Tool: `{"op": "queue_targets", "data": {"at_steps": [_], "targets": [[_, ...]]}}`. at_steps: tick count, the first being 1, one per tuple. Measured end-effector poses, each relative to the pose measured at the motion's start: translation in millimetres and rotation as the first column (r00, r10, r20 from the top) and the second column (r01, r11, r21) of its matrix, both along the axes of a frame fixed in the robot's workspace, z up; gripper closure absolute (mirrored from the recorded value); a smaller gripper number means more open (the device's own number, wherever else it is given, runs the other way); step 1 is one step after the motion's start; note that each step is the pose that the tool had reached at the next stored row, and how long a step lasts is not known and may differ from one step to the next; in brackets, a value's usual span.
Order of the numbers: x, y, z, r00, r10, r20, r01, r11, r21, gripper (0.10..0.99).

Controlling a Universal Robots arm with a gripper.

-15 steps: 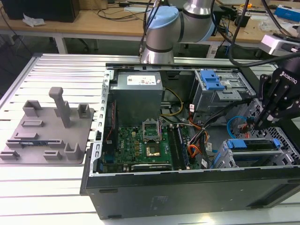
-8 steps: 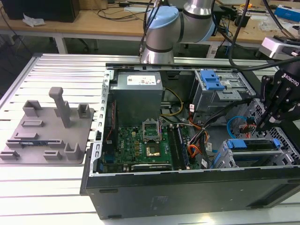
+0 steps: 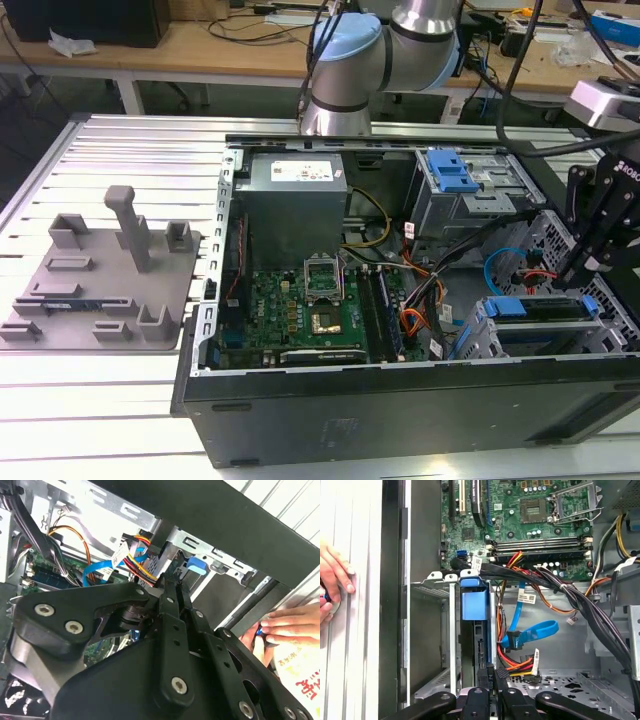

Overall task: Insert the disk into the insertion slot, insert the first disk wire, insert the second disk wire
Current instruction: 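Insert the first disk wire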

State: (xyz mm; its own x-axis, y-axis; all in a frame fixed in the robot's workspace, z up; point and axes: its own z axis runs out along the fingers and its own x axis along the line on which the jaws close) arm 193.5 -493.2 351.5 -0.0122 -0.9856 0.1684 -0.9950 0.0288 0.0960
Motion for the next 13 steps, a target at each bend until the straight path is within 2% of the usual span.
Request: {"op": "queue_targets", "data": {"at_steps": [5,7,10,13], "targets": [[0.0,0.0,-0.2,0.9995,-0.032,0.0003,0.032,0.9995,0.000,0.922],[0.0,-0.6,-0.4,0.9993,-0.034,0.0117,0.034,0.9994,0.001,0.922],[-0.7,-1.4,-0.5,0.9991,-0.034,0.0260,0.034,0.9994,0.001,0.922],[-1.9,-2.0,-0.8,0.9988,-0.035,0.0351,0.035,0.9994,0.002,0.922]]}}
